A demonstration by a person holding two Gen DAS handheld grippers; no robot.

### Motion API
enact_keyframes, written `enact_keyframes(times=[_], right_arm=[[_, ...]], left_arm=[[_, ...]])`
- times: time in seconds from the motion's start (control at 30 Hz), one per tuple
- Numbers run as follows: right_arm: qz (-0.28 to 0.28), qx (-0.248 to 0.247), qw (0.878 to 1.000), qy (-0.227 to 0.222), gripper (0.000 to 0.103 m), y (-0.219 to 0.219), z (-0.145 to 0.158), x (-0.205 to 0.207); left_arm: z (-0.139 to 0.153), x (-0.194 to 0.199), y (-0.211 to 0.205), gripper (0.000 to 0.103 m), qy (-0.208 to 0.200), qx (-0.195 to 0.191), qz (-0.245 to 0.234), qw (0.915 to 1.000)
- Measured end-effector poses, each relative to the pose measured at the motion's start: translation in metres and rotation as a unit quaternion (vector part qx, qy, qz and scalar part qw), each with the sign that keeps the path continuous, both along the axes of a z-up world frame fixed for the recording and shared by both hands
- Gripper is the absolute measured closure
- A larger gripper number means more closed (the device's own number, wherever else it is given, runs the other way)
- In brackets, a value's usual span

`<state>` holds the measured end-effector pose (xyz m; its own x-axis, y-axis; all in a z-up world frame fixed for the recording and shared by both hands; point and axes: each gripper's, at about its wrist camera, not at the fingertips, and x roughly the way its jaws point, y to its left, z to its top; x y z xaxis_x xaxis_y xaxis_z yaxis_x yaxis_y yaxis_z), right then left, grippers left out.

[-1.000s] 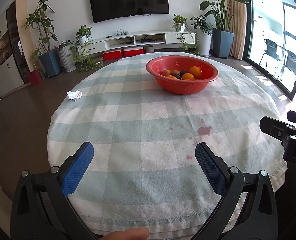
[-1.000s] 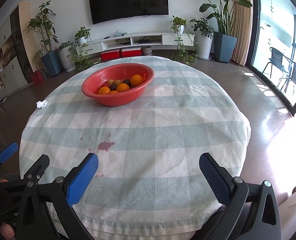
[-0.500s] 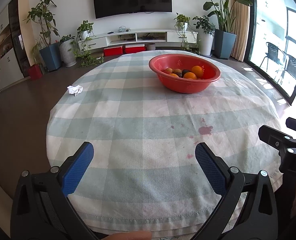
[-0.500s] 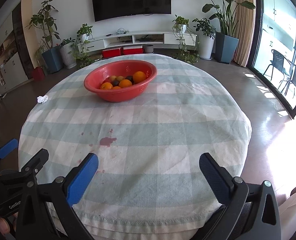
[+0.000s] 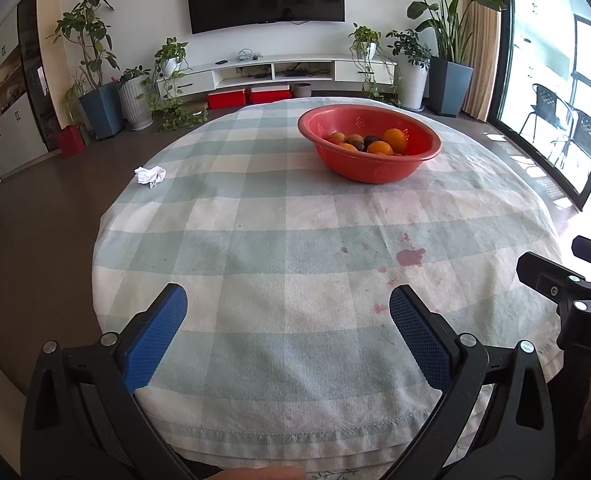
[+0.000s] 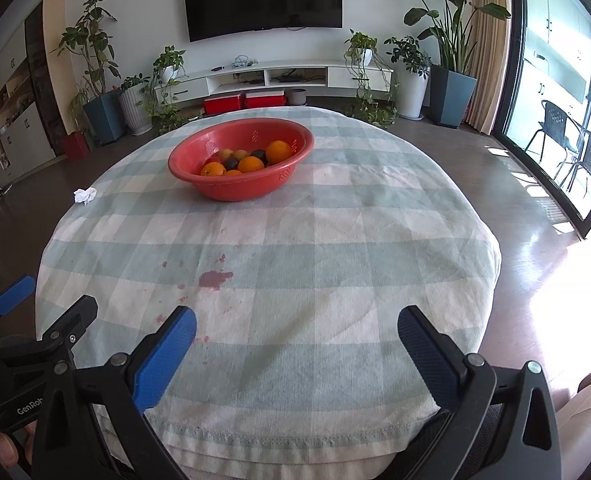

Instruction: Organize fruits

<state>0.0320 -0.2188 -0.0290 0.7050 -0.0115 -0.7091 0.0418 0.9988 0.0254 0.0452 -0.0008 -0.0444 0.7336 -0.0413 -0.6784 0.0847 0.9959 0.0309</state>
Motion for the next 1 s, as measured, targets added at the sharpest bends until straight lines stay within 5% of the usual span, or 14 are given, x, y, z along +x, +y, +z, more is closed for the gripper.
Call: enact_keyframes(times=[1.0], right_arm=[[0.0, -0.001, 1.0, 0.001, 0.0, 0.0013, 0.0002, -0.0019]], left_arm=[[-0.0011, -0.002, -0.001, 0.0, 0.003, -0.002, 0.0, 1.0]])
